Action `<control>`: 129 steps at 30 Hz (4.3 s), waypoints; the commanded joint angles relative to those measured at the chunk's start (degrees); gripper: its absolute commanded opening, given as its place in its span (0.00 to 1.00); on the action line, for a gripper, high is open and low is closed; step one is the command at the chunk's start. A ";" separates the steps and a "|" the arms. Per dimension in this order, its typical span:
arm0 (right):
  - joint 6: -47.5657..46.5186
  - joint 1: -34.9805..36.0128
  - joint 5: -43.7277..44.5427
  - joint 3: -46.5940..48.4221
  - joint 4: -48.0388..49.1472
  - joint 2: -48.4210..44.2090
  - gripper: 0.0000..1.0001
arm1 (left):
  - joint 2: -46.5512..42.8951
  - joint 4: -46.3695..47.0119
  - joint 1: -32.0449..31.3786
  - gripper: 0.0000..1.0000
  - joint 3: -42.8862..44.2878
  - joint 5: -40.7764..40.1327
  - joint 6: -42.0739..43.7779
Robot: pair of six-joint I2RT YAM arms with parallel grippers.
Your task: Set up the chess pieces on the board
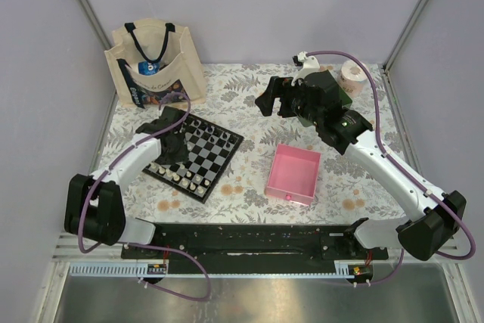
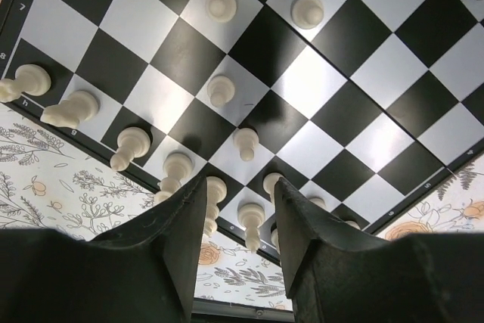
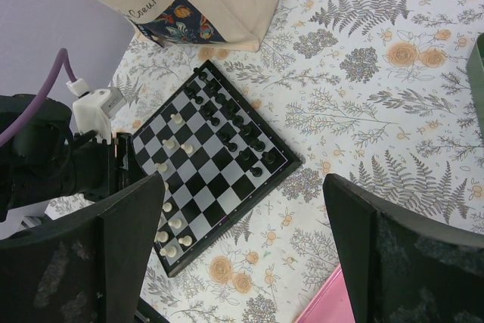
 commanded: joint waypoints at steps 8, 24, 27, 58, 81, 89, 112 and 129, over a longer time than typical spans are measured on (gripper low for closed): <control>-0.11 -0.39 -0.12 -0.01 2.67 -0.19 0.96 | 5.90 1.58 0.70 0.41 3.61 0.53 0.40; -0.28 -0.57 -0.03 -0.27 2.75 -0.54 0.96 | 8.98 4.22 1.05 0.30 3.44 0.97 -0.39; -0.46 -0.57 0.15 -0.53 2.75 -0.62 0.96 | 9.24 4.04 0.96 0.29 3.44 0.71 -0.39; -0.46 -0.75 0.06 -1.15 2.93 -1.24 0.96 | 10.12 2.81 -0.01 0.08 2.21 -1.32 -1.09; -0.02 -0.83 -0.64 -0.89 3.45 -0.36 0.97 | 6.16 -0.35 -0.54 0.03 0.01 -0.43 -0.83; -0.02 -0.83 -0.64 -0.89 3.54 -0.36 0.97 | 6.95 -0.35 -0.45 0.03 1.86 -1.32 -0.30; -0.46 -1.10 -0.38 -1.50 3.45 -0.62 0.97 | 1.51 0.79 0.17 0.37 5.19 -4.03 -0.91; 0.33 -1.19 -0.64 -1.32 3.72 0.08 0.97 | 9.06 1.58 4.47 0.35 8.89 -1.23 0.84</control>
